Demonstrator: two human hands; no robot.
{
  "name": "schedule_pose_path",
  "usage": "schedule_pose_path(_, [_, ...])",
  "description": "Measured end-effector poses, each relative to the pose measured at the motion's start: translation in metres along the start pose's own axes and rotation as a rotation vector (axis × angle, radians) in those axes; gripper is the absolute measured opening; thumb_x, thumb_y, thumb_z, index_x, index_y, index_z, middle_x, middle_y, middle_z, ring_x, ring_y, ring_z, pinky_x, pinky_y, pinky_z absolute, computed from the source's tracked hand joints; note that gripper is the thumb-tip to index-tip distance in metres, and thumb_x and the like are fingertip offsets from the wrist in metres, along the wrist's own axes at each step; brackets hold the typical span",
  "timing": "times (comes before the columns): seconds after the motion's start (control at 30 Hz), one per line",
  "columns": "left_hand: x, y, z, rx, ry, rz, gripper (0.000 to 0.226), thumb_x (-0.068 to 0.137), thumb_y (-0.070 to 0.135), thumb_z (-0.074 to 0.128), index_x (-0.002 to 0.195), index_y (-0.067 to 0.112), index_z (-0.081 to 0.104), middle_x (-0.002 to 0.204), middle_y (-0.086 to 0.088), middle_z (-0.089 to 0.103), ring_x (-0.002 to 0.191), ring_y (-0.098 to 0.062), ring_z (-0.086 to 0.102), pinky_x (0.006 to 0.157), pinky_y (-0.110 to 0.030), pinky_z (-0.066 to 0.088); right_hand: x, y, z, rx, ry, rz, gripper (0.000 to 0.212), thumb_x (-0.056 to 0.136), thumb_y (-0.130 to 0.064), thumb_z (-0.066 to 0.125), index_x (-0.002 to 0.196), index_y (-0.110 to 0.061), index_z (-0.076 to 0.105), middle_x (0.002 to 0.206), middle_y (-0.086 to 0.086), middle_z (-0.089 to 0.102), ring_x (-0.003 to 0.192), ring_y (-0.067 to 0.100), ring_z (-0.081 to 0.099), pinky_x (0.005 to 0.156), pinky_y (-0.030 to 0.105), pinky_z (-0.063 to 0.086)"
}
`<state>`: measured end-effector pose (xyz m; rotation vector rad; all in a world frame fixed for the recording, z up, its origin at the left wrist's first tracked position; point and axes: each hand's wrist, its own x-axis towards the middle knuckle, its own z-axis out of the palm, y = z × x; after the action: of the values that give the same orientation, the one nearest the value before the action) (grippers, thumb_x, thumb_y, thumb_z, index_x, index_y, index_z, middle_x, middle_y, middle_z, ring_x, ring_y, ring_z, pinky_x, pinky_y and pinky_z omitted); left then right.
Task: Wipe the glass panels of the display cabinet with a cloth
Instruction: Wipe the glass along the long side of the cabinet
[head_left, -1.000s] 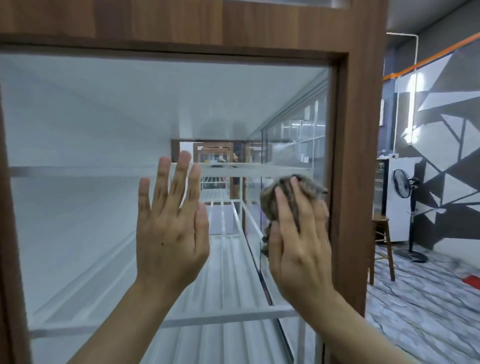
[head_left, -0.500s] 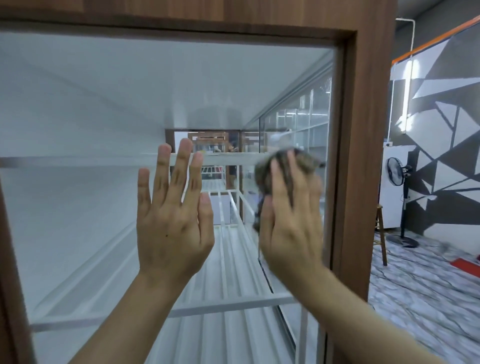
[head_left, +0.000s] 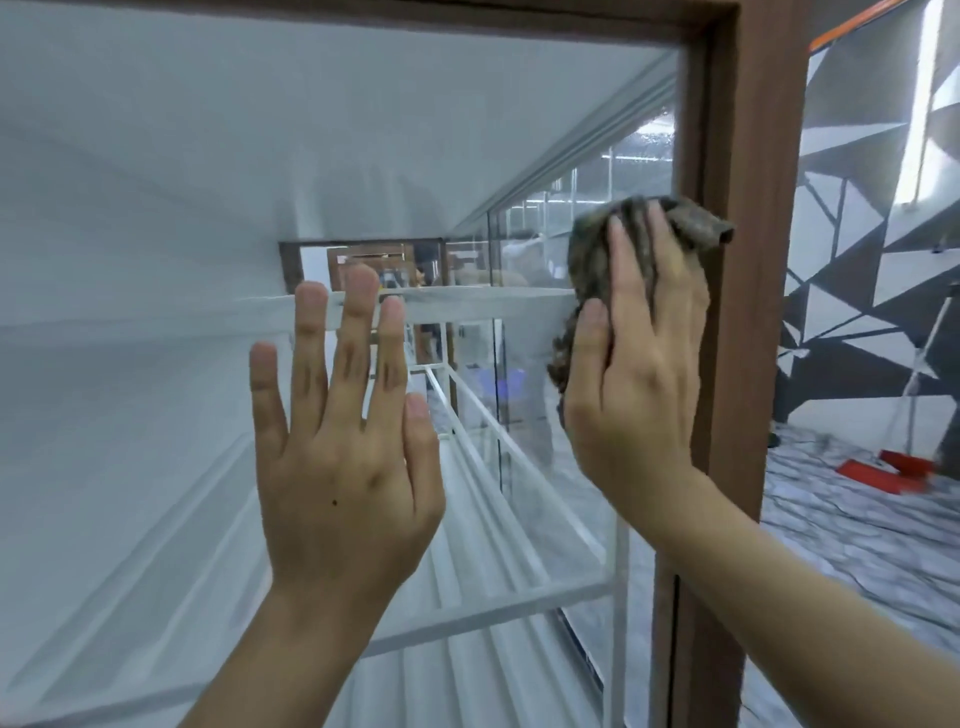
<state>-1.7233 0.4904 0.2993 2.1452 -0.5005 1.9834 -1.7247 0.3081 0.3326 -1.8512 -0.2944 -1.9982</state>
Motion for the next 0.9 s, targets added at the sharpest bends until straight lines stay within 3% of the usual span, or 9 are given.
schedule_pose_path(0.1, [-0.001, 0.0, 0.0, -0.003, 0.002, 0.0, 0.057, 0.105, 0.022, 0.035, 0.159, 0.007, 0.022, 0.167, -0.01, 0.017, 0.156, -0.03, 0.009, 0.126, -0.05, 0.004, 0.005, 0.002, 0.001, 0.009, 0.017, -0.006, 0.045, 0.103, -0.007, 0.041, 0.145, 0.006, 0.043, 0.155, 0.026, 0.035, 0.146, 0.042, 0.029, 0.123, 0.05, 0.022])
schedule_pose_path(0.3, [-0.004, 0.011, 0.005, -0.003, 0.017, -0.08, 0.057, 0.105, 0.021, 0.031, 0.159, 0.007, 0.022, 0.168, -0.009, 0.015, 0.156, -0.031, 0.009, 0.126, -0.054, 0.006, -0.054, 0.015, -0.017, -0.041, -0.131, -0.127, 0.047, 0.103, -0.012, 0.04, 0.148, 0.002, 0.04, 0.155, 0.025, 0.034, 0.147, 0.038, 0.028, 0.118, 0.058, 0.028])
schedule_pose_path(0.47, [-0.007, 0.028, 0.012, 0.016, 0.053, -0.171, 0.057, 0.105, 0.021, 0.029, 0.159, 0.007, 0.02, 0.168, -0.01, 0.014, 0.156, -0.031, 0.007, 0.126, -0.055, 0.006, -0.01, 0.012, -0.01, 0.018, -0.09, -0.013, 0.047, 0.105, -0.014, 0.038, 0.151, 0.0, 0.038, 0.16, 0.023, 0.028, 0.149, 0.043, 0.023, 0.119, 0.057, 0.025])
schedule_pose_path(0.63, [-0.009, 0.025, 0.013, 0.038, 0.072, -0.167, 0.057, 0.105, 0.022, 0.027, 0.159, 0.008, 0.022, 0.168, -0.01, 0.017, 0.156, -0.029, 0.008, 0.126, -0.051, 0.005, -0.073, 0.022, -0.026, 0.003, -0.231, -0.088, 0.051, 0.104, -0.018, 0.039, 0.154, -0.004, 0.034, 0.162, 0.021, 0.024, 0.151, 0.038, 0.015, 0.115, 0.061, 0.033])
schedule_pose_path(0.8, [-0.01, 0.023, 0.015, 0.037, 0.089, -0.162, 0.057, 0.105, 0.024, 0.025, 0.159, 0.008, 0.021, 0.168, -0.008, 0.016, 0.157, -0.026, 0.006, 0.127, -0.048, 0.003, -0.036, 0.019, -0.016, 0.033, -0.171, -0.096, 0.054, 0.102, -0.021, 0.036, 0.153, -0.005, 0.035, 0.162, 0.02, 0.025, 0.151, 0.038, 0.014, 0.116, 0.061, 0.032])
schedule_pose_path(0.9, [-0.016, 0.027, 0.017, 0.014, 0.12, -0.169, 0.056, 0.106, 0.025, 0.024, 0.16, 0.009, 0.019, 0.168, -0.006, 0.014, 0.157, -0.026, 0.006, 0.127, -0.045, 0.001, -0.027, 0.024, -0.01, 0.05, -0.113, -0.078, 0.051, 0.105, -0.02, 0.036, 0.154, -0.006, 0.033, 0.164, 0.018, 0.022, 0.151, 0.039, 0.017, 0.112, 0.059, 0.038])
